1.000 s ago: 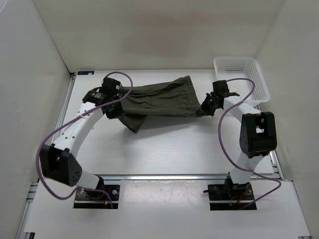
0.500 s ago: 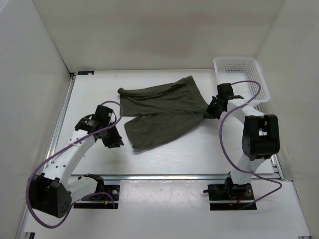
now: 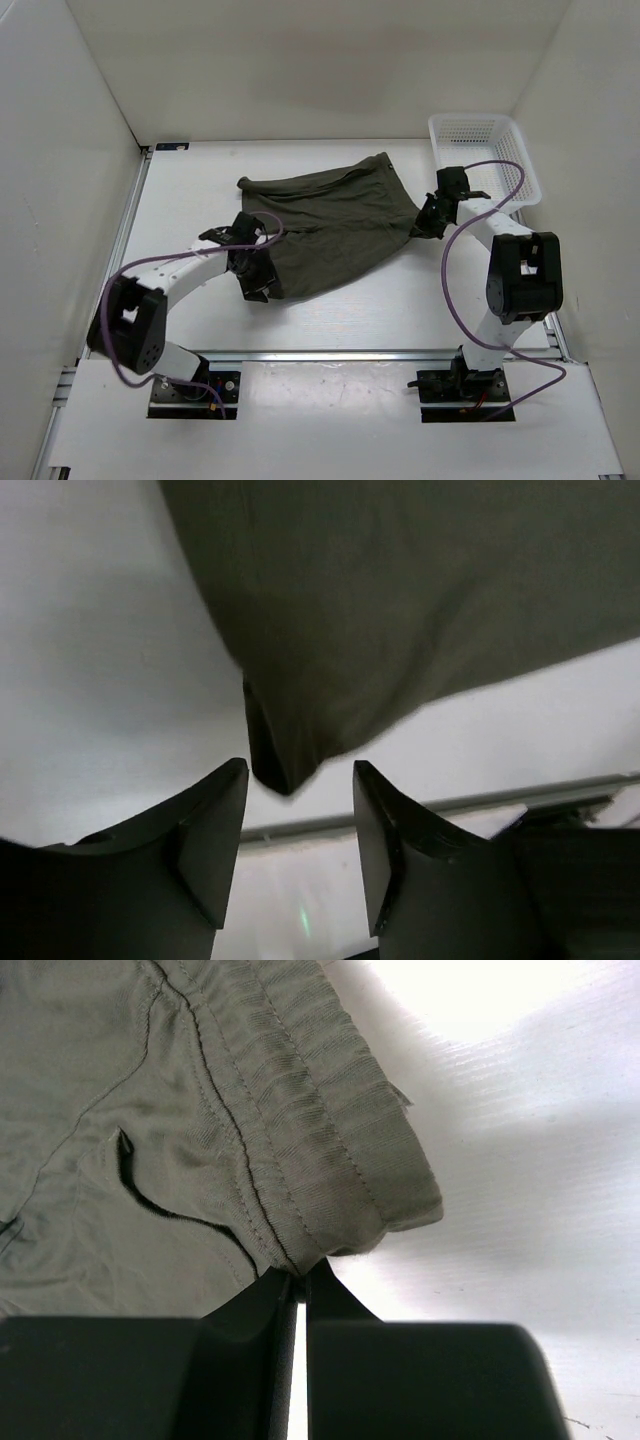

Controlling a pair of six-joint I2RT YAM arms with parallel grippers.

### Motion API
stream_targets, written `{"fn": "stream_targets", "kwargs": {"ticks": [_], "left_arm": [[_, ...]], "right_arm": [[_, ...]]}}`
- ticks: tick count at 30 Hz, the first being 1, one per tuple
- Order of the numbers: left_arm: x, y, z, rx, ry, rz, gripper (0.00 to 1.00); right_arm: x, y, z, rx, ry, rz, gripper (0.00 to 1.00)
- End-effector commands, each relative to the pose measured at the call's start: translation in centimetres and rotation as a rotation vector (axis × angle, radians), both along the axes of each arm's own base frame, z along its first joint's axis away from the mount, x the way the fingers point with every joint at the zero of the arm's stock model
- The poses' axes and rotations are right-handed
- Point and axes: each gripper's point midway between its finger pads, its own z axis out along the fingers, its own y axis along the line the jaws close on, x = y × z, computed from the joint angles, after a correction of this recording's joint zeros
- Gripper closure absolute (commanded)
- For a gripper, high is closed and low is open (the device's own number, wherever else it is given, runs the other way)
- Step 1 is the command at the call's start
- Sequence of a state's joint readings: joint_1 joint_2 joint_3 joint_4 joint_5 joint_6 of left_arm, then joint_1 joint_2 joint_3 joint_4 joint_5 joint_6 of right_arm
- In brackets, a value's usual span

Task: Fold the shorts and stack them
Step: Flatten the shorts out

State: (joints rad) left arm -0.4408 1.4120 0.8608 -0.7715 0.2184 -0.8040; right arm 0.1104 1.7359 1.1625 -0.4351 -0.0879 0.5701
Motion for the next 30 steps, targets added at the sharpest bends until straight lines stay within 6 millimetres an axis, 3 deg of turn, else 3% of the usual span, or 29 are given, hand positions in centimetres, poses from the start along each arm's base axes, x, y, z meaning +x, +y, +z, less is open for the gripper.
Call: {"fn": "stream_targets", "kwargs": {"ticks": [1,3,5,8,12,13,14,19,21,22,23,24,25,26,28,29,30], "left_arm": [[1.9,-1.4,-1.7,-0.020,-0.020,-0.027,0.45],[1.9,-1.7,-3.9,0.012,0.040,-0.052,0.62],[3.1,-1.6,-4.4,0.046,0.022,-0.088,0.90],[4.8,-0.5,-3.9,0.051,-0.010,-0.064,0.90],[5.7,1.9,-0.9,0.060,-0.074,0.005,0.90],[5.3,2.6,0.1,0.068,-0.079,0.020,0.90],[5.0,3.1,0.5,0.086,-0.086,0.026,0.90],[1.5,4.4,1.0,0.102,-0.058,0.038,0.90],[0.4,4.9,1.2,0.113,-0.047,0.050,0.90],[-0.2,5.1,1.0,0.118,-0.032,0.049,0.88],[-0.4,5.2,1.2,0.118,-0.031,0.049,0.79],[-0.6,4.9,1.3,0.101,-0.027,0.032,0.69],[-0.8,4.7,1.9,0.090,-0.023,0.029,0.37],[-0.8,4.8,2.3,0.093,-0.023,0.020,0.20],[0.8,5.0,4.7,0.112,-0.089,0.035,0.00],[0.9,5.3,5.8,0.127,-0.105,0.032,0.00],[2.5,5.1,8.2,0.123,-0.176,0.034,0.00]], "right_arm": [[-0.2,-0.7,1.2,-0.021,-0.034,-0.001,1.00],[-0.2,-0.6,1.3,-0.013,-0.033,0.003,1.00],[-0.8,-0.6,0.9,-0.015,-0.013,0.004,1.00],[-1.7,-0.6,0.9,-0.007,-0.001,0.009,1.00],[-4.4,-0.3,0.6,0.016,0.026,0.023,1.00],[-5.9,-0.5,-0.4,0.017,0.061,0.014,1.00],[-6.8,-0.5,-0.3,0.017,0.064,0.014,1.00],[-11.9,-1.2,-1.4,-0.011,0.134,0.013,1.00],[-13.0,-2.0,-1.2,-0.052,0.131,0.006,0.85],[-13.9,-2.4,-1.0,-0.068,0.139,0.011,0.77],[-14.2,-2.6,-0.8,-0.078,0.138,0.006,0.70],[-14.4,-2.8,-0.5,-0.090,0.132,0.012,0.54],[-14.2,-3.2,0.5,-0.105,0.104,0.003,0.50],[-14.7,-3.4,1.1,-0.118,0.110,0.007,0.43],[-13.6,-3.6,3.4,-0.133,0.051,0.004,0.32],[-13.7,-3.9,4.3,-0.158,0.043,0.014,0.32],[-12.4,-3.9,6.2,-0.162,-0.006,0.005,0.31]]}}
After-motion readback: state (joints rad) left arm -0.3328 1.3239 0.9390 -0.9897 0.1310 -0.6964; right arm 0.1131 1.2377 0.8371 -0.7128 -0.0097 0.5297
